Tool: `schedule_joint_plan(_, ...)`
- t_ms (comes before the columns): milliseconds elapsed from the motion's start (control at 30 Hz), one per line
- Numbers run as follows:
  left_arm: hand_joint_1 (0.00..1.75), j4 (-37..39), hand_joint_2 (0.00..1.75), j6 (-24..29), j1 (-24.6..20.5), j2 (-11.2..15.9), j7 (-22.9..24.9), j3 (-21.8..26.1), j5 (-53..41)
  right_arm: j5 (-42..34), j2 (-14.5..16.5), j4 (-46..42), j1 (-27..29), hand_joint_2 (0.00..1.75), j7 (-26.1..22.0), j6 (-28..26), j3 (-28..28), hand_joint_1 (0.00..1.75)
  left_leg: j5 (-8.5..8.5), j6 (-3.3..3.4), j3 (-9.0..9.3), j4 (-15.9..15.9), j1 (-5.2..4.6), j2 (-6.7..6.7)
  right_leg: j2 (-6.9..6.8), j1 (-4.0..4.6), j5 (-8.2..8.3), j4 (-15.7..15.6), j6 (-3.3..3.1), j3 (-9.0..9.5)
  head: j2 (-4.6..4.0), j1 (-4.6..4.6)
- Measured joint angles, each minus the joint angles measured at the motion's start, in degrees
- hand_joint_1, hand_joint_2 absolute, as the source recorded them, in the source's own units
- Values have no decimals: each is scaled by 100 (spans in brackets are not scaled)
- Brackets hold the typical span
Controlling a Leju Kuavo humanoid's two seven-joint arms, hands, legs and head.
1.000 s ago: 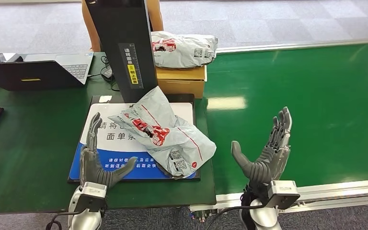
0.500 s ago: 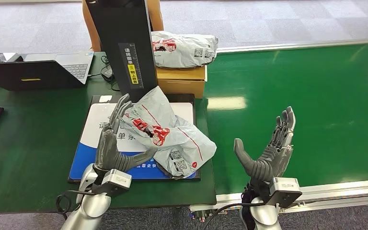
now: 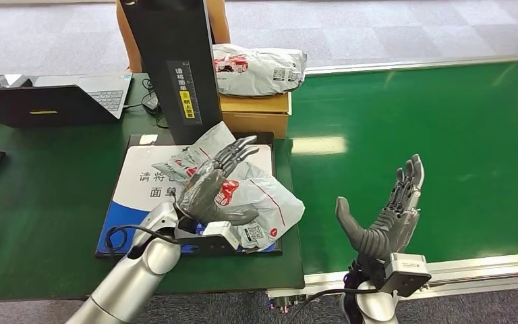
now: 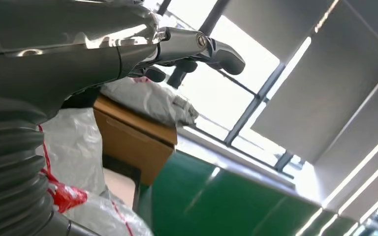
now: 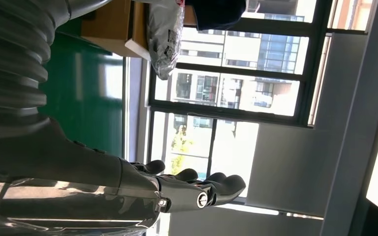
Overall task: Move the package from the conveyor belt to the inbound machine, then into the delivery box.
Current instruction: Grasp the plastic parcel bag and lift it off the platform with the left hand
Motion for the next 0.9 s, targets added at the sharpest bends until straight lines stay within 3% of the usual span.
schedule_joint_plan(333, 0, 1545, 175, -722, -1030, -31, 248, -624, -54, 3, 0, -384, 369, 175, 0, -25, -67, 0, 0, 0, 1, 0, -1, 1, 2, 0, 1, 0, 0, 0, 0, 1)
schedule_joint_plan(700, 0, 3349, 175, -912, -1883, -64, 605, -898, 166, 21, 0, -421, 397, 175, 0, 152, -120, 0, 2, -1, 1, 0, -1, 1, 2, 0, 1, 1, -1, 1, 0, 1)
schedule_joint_plan(900, 0, 4155, 175, -896, -2064, -87, 767, -1004, 123, 52, 0, -423, 442, 175, 0, 165, -157, 0, 2, -1, 0, 0, -1, 2, 2, 0, 1, 1, -1, 1, 0, 1)
